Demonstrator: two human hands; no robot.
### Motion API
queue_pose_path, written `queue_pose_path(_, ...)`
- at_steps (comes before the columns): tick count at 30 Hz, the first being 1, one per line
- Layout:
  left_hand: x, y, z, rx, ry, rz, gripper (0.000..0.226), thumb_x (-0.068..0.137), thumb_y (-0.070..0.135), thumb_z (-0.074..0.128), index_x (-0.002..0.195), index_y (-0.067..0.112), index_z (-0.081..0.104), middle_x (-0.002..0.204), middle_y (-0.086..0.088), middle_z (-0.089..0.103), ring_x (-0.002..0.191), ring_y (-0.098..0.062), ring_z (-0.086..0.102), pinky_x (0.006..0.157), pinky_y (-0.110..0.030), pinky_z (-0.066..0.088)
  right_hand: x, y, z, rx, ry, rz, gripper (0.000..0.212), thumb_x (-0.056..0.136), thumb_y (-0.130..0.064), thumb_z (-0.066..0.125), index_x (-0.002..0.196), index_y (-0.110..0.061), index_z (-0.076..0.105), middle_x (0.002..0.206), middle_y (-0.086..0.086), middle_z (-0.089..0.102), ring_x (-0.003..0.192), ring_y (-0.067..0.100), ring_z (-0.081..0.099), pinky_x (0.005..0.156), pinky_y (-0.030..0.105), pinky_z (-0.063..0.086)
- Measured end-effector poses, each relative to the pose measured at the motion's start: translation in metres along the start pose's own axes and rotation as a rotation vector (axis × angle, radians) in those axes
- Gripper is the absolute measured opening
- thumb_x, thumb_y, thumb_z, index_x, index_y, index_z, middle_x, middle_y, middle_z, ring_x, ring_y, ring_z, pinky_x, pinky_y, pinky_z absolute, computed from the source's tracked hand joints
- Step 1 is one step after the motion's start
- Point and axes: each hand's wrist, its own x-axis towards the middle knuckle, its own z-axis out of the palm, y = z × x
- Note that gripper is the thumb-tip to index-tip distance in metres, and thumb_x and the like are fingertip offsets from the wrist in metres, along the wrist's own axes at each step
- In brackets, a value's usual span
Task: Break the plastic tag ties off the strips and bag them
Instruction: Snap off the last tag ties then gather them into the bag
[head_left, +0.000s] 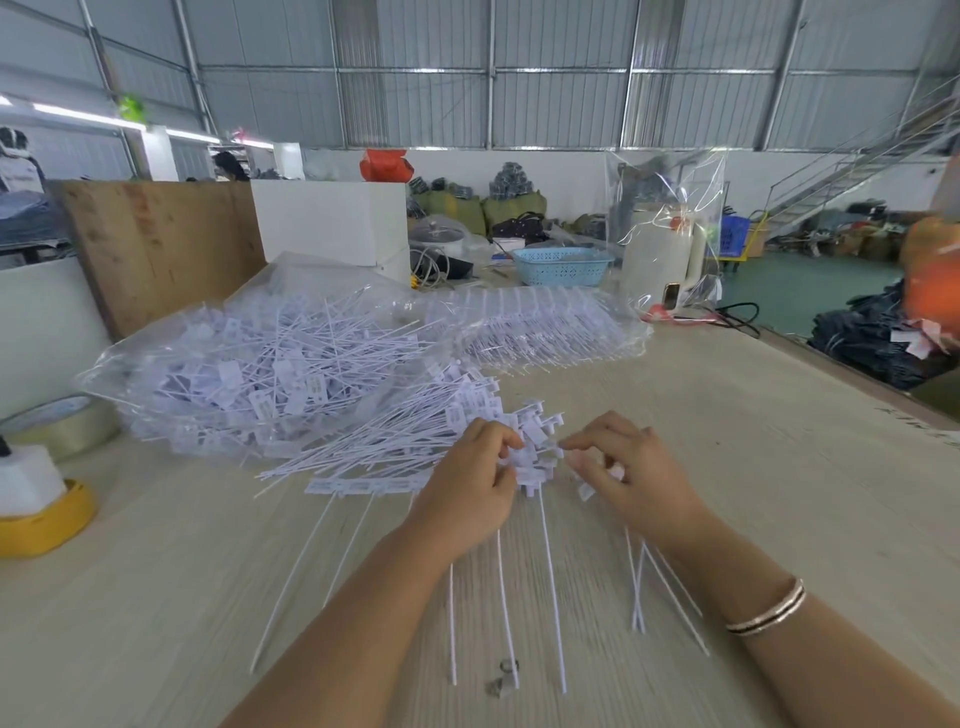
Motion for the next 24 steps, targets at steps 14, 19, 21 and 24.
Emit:
queue_pose_path(14, -0.003, 0.005, -0.009, 0.118, -0.083, -0.009, 0.017, 0.094, 0.038, 0.047, 0.091, 0.024, 0.057, 0.071, 0.013, 0.053, 0.073, -0.012, 0.054, 0.066, -0.031, 0.039, 0.000, -0.013, 0.010, -0.011, -0.143, -0.037, 0.019, 0.084, -0.021, 0.068, 0.102, -0.016, 0.070, 0.085, -0.016, 0.057, 0.069, 0.002, 0.046, 0.081, 0.033, 0.041)
queue_pose_path(19, -0.001, 0.000, -0.006, 0.015, -0.056, 0.033, 0.017, 0.091, 0.036, 0.054, 0.092, 0.019, 0.058, 0.088, 0.002, 0.059, 0.085, -0.014, 0.053, 0.078, -0.039, 0.045, -0.001, -0.014, 0.010, -0.060, -0.162, -0.080, 0.015, 0.091, -0.025, 0.057, 0.100, -0.021, 0.069, 0.081, -0.023, 0.051, 0.072, -0.006, 0.042, 0.081, 0.030, 0.035)
queue_pose_path(21, 0.000, -0.001, -0.006, -0.030, -0.044, 0.056, 0.014, 0.090, 0.034, 0.057, 0.088, 0.021, 0.057, 0.084, 0.004, 0.059, 0.082, -0.013, 0.053, 0.076, -0.039, 0.045, -0.001, -0.014, 0.010, -0.050, -0.143, -0.075, 0.014, 0.092, -0.022, 0.056, 0.096, -0.020, 0.070, 0.076, -0.026, 0.049, 0.070, -0.008, 0.041, 0.079, 0.030, 0.033)
queue_pose_path(24, 0.000, 0.000, -0.006, -0.066, -0.029, 0.097, 0.010, 0.088, 0.031, 0.061, 0.082, 0.031, 0.052, 0.076, 0.013, 0.053, 0.074, -0.008, 0.048, 0.068, -0.032, 0.040, 0.000, -0.013, 0.010, 0.065, -0.112, -0.037, 0.018, 0.092, -0.012, 0.055, 0.079, -0.012, 0.068, 0.062, -0.024, 0.052, 0.062, -0.005, 0.047, 0.072, 0.032, 0.038)
